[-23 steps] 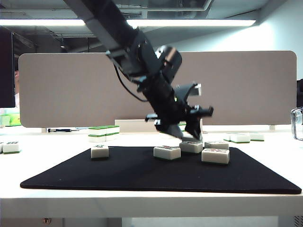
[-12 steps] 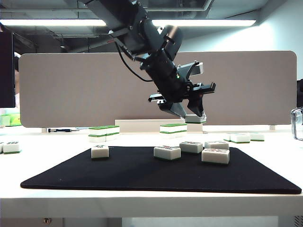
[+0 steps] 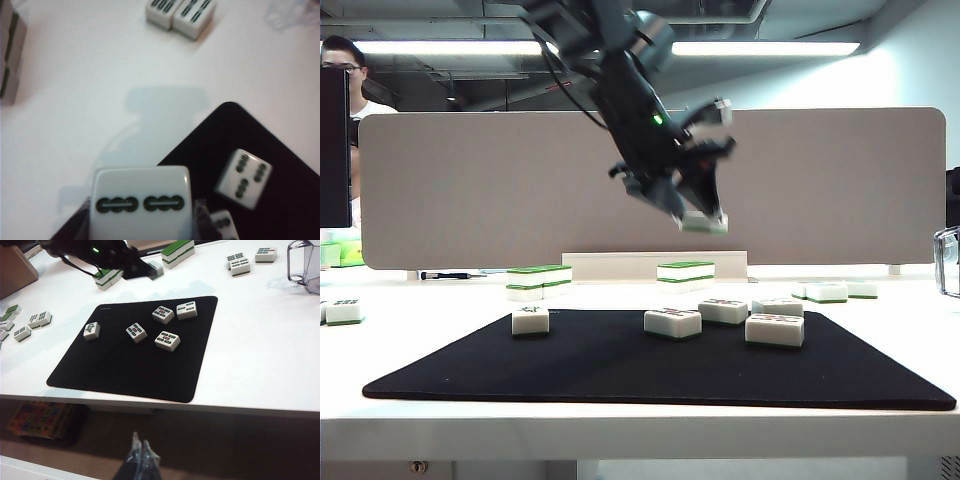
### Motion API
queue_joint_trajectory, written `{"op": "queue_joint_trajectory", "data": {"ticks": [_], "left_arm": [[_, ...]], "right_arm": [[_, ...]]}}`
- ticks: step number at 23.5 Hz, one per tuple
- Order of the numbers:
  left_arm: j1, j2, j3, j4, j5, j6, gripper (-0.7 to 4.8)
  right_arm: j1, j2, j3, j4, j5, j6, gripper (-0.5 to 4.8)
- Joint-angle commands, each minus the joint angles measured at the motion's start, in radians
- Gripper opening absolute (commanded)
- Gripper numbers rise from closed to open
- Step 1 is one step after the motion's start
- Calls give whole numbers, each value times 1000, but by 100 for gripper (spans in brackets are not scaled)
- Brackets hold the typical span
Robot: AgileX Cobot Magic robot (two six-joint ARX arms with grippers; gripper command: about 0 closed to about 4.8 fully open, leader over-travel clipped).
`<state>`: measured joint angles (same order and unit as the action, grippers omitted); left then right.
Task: Align six mahjong tiles in a row on the table.
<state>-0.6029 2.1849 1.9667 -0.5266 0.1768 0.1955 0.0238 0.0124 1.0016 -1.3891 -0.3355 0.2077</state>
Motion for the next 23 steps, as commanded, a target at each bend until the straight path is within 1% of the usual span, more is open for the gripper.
{"op": "queue_joint_trajectory", "data": {"ticks": [1, 3, 8, 10, 12, 14, 18, 19, 21, 23], "left_arm": [[25, -67, -8, -50, 123, 164, 143], [44, -114, -61, -56, 127, 216, 143], [89, -182, -188, -69, 180, 246, 144], [113, -210, -259, -72, 185, 258, 144], [123, -220, -294, -92, 183, 278, 149], [126, -221, -319, -145, 174, 327, 152], [125, -221, -367, -230, 171, 494, 152], [124, -221, -386, -253, 153, 545, 152], [124, -221, -407, -267, 104, 585, 152], [130, -221, -426, -267, 45, 606, 152]], "right_arm": [[0, -12, 2, 10, 3, -3, -1], [0, -12, 2, 10, 3, -3, -1], [0, -12, 2, 9, 3, -3, -1], [0, -12, 2, 9, 3, -3, -1], [0, -12, 2, 9, 3, -3, -1], [0, -12, 2, 9, 3, -3, -1], [0, -12, 2, 9, 3, -3, -1], [0, -12, 2, 9, 3, -3, -1], [0, -12, 2, 8, 1, -3, -1], [0, -12, 2, 8, 1, -3, -1]]}}
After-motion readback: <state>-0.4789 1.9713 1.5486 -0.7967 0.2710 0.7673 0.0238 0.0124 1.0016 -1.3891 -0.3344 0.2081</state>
